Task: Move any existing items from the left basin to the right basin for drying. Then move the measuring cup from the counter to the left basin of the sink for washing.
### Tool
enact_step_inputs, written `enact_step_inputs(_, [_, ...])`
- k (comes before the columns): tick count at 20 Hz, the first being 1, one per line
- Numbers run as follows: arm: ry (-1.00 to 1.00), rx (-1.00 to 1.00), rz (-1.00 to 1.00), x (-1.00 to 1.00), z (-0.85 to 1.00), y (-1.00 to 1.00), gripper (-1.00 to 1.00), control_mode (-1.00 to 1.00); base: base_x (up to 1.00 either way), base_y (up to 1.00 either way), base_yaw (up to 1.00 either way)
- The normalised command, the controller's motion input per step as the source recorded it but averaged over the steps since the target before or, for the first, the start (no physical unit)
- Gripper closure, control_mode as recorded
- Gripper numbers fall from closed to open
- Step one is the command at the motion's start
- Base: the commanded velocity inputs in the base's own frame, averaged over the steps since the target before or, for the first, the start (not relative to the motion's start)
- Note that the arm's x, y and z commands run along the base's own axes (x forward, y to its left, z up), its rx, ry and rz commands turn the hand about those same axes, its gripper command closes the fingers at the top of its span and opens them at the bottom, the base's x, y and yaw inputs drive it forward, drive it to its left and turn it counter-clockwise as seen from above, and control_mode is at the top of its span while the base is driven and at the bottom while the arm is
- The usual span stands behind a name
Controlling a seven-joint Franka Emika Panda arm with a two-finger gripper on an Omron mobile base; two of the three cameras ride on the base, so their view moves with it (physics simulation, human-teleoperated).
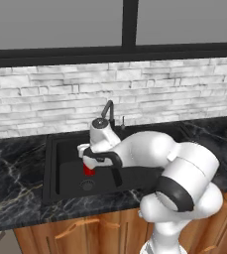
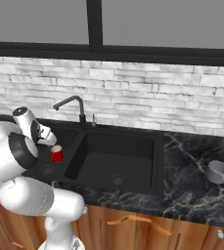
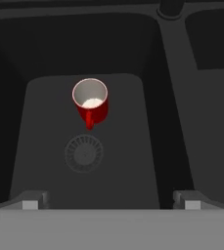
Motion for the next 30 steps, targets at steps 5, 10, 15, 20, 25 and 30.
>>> enact_step_inputs(5, [0.0,0.0,0.0,0.32,-0.27,0.07,-1.0,-1.0,0.0,0.0,0.0])
enact_step_inputs(10, [0.0,0.0,0.0,0.26,-0.32,0.17,-1.0,-1.0,0.0,0.0,0.0])
enact_step_inputs(15, [0.0,0.0,0.0,0.18,-0.3,0.23,-1.0,-1.0,0.0,0.0,0.0])
enact_step_inputs(20, [0.0,0.0,0.0,0.14,-0.25,0.16,-1.0,-1.0,0.0,0.0,0.0])
enact_step_inputs(25, [0.0,0.0,0.0,0.18,-0.18,0.06,-1.0,-1.0,0.0,0.0,0.0])
enact_step_inputs(30, [0.0,0.0,0.0,0.19,-0.2,0.05,-1.0,-1.0,0.0,0.0,0.0])
